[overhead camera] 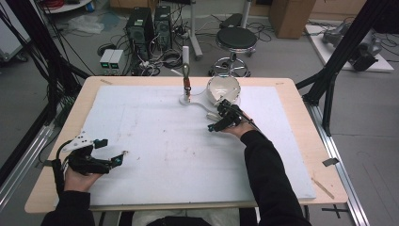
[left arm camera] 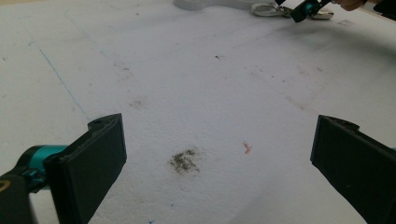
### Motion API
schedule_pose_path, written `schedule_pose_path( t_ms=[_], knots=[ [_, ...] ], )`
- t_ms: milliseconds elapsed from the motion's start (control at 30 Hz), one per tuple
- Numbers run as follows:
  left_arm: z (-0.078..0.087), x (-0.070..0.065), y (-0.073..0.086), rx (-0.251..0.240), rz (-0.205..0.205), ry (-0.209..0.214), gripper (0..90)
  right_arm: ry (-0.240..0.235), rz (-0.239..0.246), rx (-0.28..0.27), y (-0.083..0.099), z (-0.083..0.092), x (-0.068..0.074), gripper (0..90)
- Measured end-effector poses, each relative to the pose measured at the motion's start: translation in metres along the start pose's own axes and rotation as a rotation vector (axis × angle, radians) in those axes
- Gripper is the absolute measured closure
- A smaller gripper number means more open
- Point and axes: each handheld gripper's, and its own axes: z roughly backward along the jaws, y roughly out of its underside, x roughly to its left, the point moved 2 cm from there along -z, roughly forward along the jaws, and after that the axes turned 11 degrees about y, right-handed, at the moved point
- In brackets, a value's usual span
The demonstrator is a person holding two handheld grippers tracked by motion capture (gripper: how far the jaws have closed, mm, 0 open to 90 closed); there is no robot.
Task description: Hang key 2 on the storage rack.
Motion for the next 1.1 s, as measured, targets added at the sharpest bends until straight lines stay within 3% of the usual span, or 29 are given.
schedule_pose_path(
  t_ms=[400,800,1000,1100],
  knots=[
    [0.000,0.000,0.000,0.003,-0.002,0.002,3.9,0.023,0.000,0.007,0.003,-0.008,-0.005,26.4],
    [0.000,0.000,0.000,0.005,-0.001,0.001,3.9,0.045,-0.003,0.033,0.007,-0.005,-0.011,51.6],
    [0.000,0.000,0.000,0.004,-0.002,0.001,3.9,0.062,-0.015,0.043,0.009,-0.002,-0.013,69.2],
    [0.000,0.000,0.000,0.004,0.000,0.000,3.9,0.076,0.008,0.042,0.010,-0.001,-0.012,73.9]
  ],
)
